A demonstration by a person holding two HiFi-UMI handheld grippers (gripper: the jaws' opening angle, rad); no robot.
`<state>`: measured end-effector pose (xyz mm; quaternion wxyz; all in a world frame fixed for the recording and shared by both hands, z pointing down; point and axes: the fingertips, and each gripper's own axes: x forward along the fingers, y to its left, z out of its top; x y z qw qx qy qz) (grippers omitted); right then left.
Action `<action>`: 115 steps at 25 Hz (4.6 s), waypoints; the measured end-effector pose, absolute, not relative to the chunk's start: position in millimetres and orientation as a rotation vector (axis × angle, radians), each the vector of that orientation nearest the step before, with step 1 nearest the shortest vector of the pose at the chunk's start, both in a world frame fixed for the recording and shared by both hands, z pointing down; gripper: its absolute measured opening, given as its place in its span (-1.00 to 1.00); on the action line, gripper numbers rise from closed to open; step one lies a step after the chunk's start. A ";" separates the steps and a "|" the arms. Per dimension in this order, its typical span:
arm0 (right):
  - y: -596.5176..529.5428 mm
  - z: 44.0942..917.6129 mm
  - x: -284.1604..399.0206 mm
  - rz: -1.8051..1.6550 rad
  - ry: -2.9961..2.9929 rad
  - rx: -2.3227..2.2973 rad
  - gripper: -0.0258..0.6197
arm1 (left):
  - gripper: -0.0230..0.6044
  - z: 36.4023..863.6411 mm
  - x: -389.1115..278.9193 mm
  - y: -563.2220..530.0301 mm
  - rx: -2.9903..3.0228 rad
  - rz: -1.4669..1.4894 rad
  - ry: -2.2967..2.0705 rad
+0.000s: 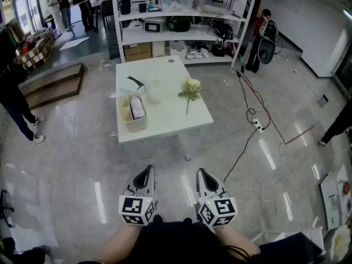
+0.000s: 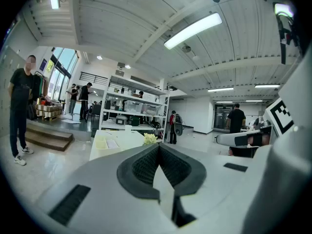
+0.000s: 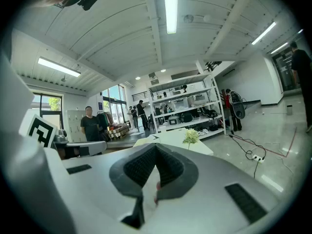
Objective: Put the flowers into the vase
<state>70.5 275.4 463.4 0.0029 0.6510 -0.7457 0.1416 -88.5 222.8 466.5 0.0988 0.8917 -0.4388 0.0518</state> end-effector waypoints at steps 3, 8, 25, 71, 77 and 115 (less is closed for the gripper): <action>274.0 464.0 67.8 0.445 -2.333 2.037 -0.91 | -0.92 466.4 -88.7 221.2 2.641 0.159 -1.288; 270.4 461.9 62.8 0.506 -2.396 2.018 -0.91 | -0.92 466.2 -90.2 217.5 2.639 0.153 -1.283; 247.1 473.6 41.4 0.476 -2.318 2.056 -0.91 | -0.92 477.2 -118.3 189.5 2.643 0.140 -1.243; -136.8 456.7 147.2 0.414 -2.476 1.916 -0.91 | -0.92 467.5 10.5 -169.0 2.610 0.143 -1.337; -152.8 464.5 139.0 0.431 -2.445 1.917 -0.91 | -0.92 474.9 9.8 -184.4 2.609 0.169 -1.305; -244.3 766.0 241.8 1.849 -1.344 1.302 -0.55 | -0.92 511.1 13.6 -202.5 2.533 0.200 -1.208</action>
